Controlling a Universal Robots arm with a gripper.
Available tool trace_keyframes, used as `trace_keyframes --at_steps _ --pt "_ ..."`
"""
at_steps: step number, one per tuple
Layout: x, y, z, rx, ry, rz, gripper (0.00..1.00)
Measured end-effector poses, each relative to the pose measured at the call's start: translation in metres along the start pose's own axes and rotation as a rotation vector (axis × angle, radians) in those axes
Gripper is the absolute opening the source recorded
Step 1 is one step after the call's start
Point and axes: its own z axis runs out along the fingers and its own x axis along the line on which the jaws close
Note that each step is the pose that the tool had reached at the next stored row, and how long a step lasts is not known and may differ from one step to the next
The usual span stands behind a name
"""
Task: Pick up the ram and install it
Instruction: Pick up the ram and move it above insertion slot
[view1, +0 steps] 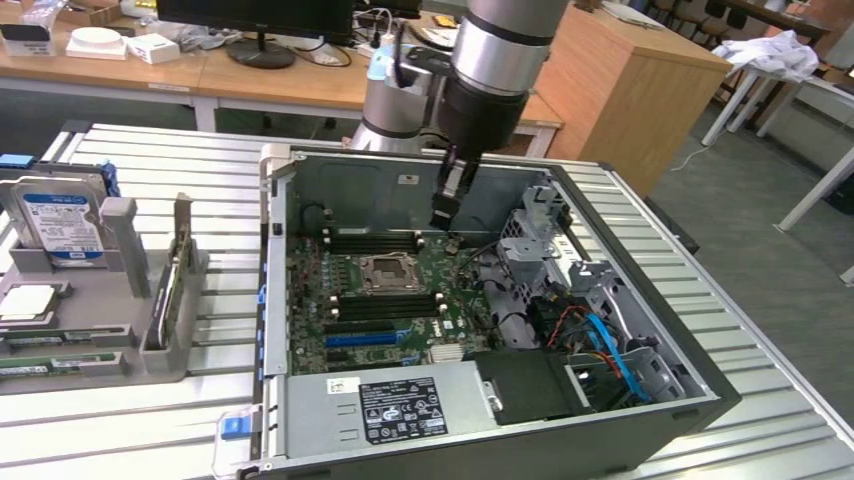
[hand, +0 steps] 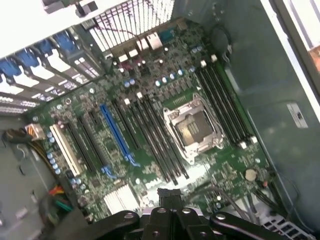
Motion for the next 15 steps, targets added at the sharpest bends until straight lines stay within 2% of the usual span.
trace_keyframes --at_steps 2,6,7,8,9,10,15 --pt "0.001 0.0022 0.0022 0.0061 -0.0032 0.000 0.10" --pt "0.000 -0.0008 0.0027 0.0059 -0.0037 -0.004 0.10" --pt "-0.002 -0.0027 -0.0101 -0.0003 -0.0152 -0.007 0.10" --pt "-0.003 -0.0025 -0.0293 -0.0017 -0.0177 -0.008 0.10" --pt "-0.003 -0.0023 -0.0399 -0.0022 -0.0185 -0.009 0.10" --pt "-0.004 -0.0033 -0.0395 -0.0028 -0.0180 -0.009 0.10" --pt "-0.014 -0.0230 -0.0392 -0.0097 -0.0143 -0.008 0.10"
